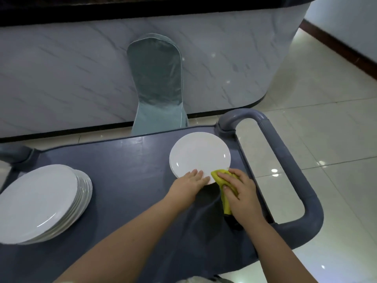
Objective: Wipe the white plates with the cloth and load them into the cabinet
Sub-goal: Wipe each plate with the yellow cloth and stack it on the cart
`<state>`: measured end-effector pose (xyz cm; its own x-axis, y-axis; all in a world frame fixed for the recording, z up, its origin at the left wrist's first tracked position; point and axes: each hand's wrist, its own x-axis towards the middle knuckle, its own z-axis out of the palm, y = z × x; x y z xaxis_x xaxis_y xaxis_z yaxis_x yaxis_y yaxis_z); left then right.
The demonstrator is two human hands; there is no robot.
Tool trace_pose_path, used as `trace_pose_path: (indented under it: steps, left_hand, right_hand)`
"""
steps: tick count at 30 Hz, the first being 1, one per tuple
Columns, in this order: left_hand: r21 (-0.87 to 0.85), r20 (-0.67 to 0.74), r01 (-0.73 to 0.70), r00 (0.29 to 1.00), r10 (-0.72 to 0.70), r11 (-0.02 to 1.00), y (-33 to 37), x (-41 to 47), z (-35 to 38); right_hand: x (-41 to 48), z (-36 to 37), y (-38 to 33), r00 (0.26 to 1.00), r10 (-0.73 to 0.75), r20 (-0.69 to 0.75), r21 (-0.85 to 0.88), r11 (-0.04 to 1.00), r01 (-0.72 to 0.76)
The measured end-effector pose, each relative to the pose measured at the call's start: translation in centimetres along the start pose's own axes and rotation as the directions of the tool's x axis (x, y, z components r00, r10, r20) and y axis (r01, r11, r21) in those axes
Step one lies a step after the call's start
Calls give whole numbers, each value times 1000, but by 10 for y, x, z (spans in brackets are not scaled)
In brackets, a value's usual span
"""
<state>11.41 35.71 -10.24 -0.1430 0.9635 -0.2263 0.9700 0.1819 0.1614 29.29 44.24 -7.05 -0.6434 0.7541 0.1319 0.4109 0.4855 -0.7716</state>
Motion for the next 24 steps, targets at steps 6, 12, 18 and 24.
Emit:
trace_pose_path:
  steps: [6, 12, 18, 24]
  left_hand:
    - [-360, -356, 188, 878, -320, 914, -30, -44, -38]
    - [-665, -403, 348, 578, -709, 661, -105, -150, -62]
    - [-957, -138, 235, 154, -978, 172, -172, -281, -39]
    - [-955, 103, 282, 8, -995, -96, -215, -364, 15]
  right_hand:
    - [16, 28, -48, 994, -109, 28, 33, 994, 108]
    - [33, 96, -121, 936, -311, 164, 55, 950, 306]
    - [21, 179, -173, 871, -403, 279, 107, 915, 389]
    - [-1, 245, -204, 817, -436, 377, 137, 899, 417]
